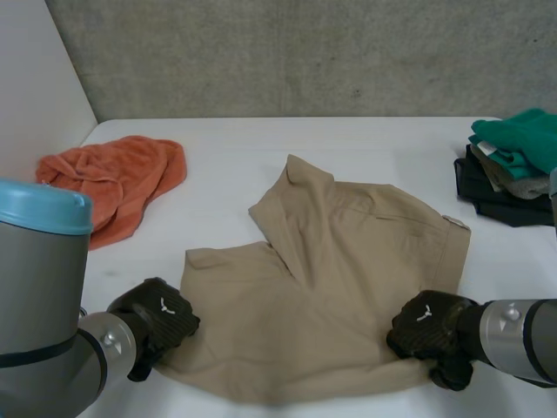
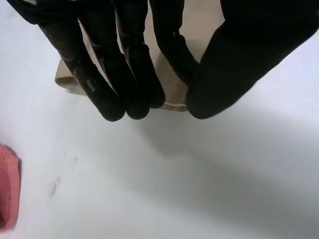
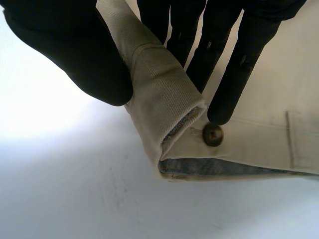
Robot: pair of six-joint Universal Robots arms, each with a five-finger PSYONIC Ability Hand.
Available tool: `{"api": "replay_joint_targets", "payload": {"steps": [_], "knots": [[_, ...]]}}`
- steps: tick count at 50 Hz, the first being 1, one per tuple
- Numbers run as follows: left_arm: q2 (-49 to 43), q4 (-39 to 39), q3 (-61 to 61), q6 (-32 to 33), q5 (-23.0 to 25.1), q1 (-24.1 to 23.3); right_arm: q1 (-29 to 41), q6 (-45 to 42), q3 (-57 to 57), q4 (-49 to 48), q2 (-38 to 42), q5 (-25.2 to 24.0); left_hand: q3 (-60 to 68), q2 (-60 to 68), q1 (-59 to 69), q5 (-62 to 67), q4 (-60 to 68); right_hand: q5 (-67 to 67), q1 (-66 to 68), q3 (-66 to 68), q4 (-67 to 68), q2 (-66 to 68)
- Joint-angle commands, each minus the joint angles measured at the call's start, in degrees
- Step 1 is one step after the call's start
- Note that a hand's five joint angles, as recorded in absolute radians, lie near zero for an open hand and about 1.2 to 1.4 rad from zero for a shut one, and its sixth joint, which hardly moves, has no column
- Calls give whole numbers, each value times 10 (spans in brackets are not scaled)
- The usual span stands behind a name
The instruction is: Fold the laundry.
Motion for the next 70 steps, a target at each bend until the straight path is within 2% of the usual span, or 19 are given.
{"api": "replay_joint_targets", "payload": {"steps": [1, 5, 10, 12, 13, 17, 20, 27, 35, 39, 40, 43, 45, 52, 61, 62, 65, 67, 70], "knots": [[-1, 26, 78, 0, 4, -14, -19, 20, 8, -53, 5, -14, -520, -521, -524, -520, -521, 120, 167, 117, 114, 130], [-31, 105, 154, -9, 36, -11, -21, 66, 13, -99, 5, -20, -520, -521, -524, -520, -521, 120, 167, 117, 114, 130], [-152, 204, 273, -27, 125, 14, -12, 103, 35, -147, 5, -16, -520, -521, -524, -520, -521, 120, 167, 117, 114, 130], [-198, 218, 318, -27, 148, 19, -9, 106, 42, -158, 5, -15, -518, -519, -522, -518, -519, 120, 167, 117, 114, 130], [-245, 216, 367, -26, 169, 22, -7, 108, 47, -168, 5, -14, -486, -487, -491, -486, -487, 120, 167, 117, 114, 130], [-356, 178, 489, -23, 201, 32, -6, 115, 60, -194, 5, -11, -441, -442, -445, -440, -441, 120, 167, 117, 114, 130], [-412, 142, 561, -24, 220, 38, -5, 122, 65, -206, 5, -8, -420, -422, -425, -420, -421, 120, 167, 117, 114, 130], [-537, 56, 732, -17, 301, 44, -5, 134, 70, -219, 5, 6, -377, -378, -381, -376, -377, 120, 167, 117, 114, 130], [-594, 19, 813, 20, 297, 44, -14, 139, 71, -223, 2, 7, -363, -364, -368, -363, -364, 120, 167, 117, 114, 130], [-601, 24, 823, 32, 301, 44, -19, 137, 72, -223, 1, 7, -216, -217, -220, -215, -216, 120, 167, 117, 114, 130], [-607, 21, 828, 35, 299, 41, -20, 137, 72, -223, 0, 7, -125, -126, -130, -125, -126, 120, 167, 117, 114, 130], [-616, 13, 835, 52, 284, 30, -22, 139, 72, -223, -3, 7, 32, 31, 27, 32, 31, 120, 167, 117, 114, 130], [-626, 8, 841, 78, 258, 25, -24, 139, 72, -222, -7, 7, 171, 170, 167, 172, 171, 120, 167, 117, 114, 130], [-626, 26, 835, 145, 157, 29, -24, 139, 77, -220, -17, 4, 180, 179, 176, 180, 179, 120, 167, 117, 114, 130], [-551, 80, 730, 132, 17, 46, -3, 146, 84, -223, -35, 4, 180, 179, 176, 180, 179, 120, 167, 117, 114, 130], [-539, 86, 713, 129, -21, 47, 3, 152, 84, -224, -38, 7, 180, 179, 176, 180, 179, 120, 167, 117, 114, 130], [-516, 83, 682, 118, -86, 49, 12, 170, 83, -227, -42, 7, 180, 179, 176, 180, 179, 120, 167, 117, 114, 130], [-505, 78, 667, 109, -98, 47, 17, 179, 82, -229, -41, 7, 180, 179, 176, 180, 179, 120, 167, 117, 114, 130], [-493, 80, 646, 82, -81, 40, 27, 194, 81, -232, -38, 7, 180, 179, 176, 180, 179, 120, 167, 117, 114, 130]]}}
